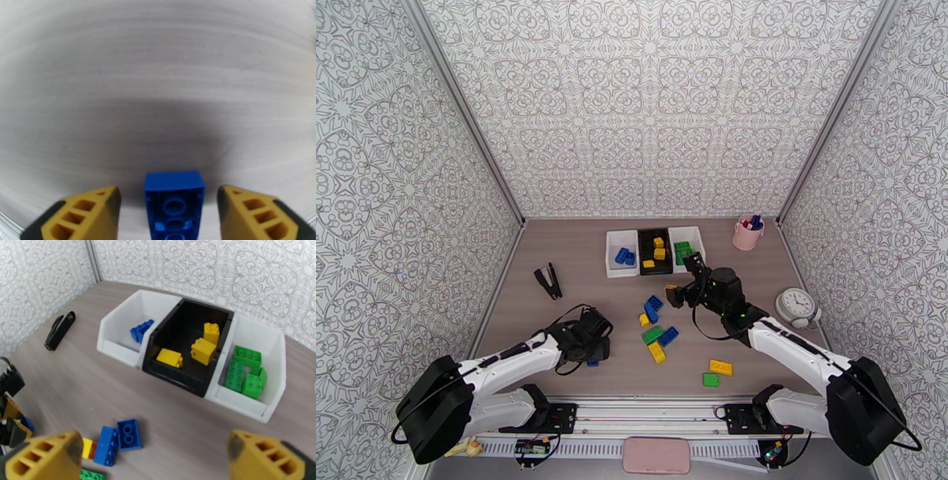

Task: Sort the legos into containers by color

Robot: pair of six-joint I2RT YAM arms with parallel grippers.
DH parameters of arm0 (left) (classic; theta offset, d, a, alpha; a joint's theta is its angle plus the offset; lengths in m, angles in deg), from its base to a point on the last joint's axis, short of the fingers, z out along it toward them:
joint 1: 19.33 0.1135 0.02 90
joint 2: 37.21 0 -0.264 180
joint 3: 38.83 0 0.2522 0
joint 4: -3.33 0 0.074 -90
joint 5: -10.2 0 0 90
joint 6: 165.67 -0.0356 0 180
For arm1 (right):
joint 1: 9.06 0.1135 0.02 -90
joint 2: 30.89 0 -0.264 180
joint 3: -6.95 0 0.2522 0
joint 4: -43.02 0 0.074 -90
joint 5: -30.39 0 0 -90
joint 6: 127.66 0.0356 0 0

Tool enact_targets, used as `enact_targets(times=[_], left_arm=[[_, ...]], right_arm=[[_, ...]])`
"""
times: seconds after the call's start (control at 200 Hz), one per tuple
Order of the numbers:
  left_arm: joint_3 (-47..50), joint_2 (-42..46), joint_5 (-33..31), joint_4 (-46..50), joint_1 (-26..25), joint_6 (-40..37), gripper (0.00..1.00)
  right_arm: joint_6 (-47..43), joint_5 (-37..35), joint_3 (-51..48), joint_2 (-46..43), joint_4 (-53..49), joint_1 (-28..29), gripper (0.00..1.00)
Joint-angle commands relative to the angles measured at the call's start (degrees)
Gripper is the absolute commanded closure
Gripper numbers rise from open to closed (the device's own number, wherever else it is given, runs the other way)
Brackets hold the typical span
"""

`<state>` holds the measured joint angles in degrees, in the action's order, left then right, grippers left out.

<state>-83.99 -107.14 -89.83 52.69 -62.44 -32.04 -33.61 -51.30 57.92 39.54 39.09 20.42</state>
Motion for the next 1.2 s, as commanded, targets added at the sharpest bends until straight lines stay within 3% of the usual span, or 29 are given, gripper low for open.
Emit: enact_targets(times=[0.0, 0.315, 0.51, 0.775, 1.19], left_arm=[[-1.61, -0.85, 0.70, 0.47, -0.35, 0.22, 0.45], [-2.17, -1.90, -0.48, 0.62, -0.33, 0.53, 0.65], [-2.71, 0.72, -3.47, -2.40, -0.09, -0.25, 0.67], [-2.14, 4.60, -7.68, -18.15, 0.52, -5.05, 0.71], [-11.97, -9.37, -7.52, -40.15, 7.45, -13.61, 0.72]], right_arm=[[-0.14, 1.41, -1.18, -1.50, -0.82, 0.76, 0.01], [0.38, 1.44, -2.36, -4.89, -1.88, 1.72, 0.00], [1.07, 2.77, -3.19, -7.69, -1.71, 1.99, 0.00], [3.19, 4.52, -4.42, -9.38, 0.44, 3.70, 0.00], [5.53, 3.22, -4.33, -5.56, 5.04, 9.05, 0.00]])
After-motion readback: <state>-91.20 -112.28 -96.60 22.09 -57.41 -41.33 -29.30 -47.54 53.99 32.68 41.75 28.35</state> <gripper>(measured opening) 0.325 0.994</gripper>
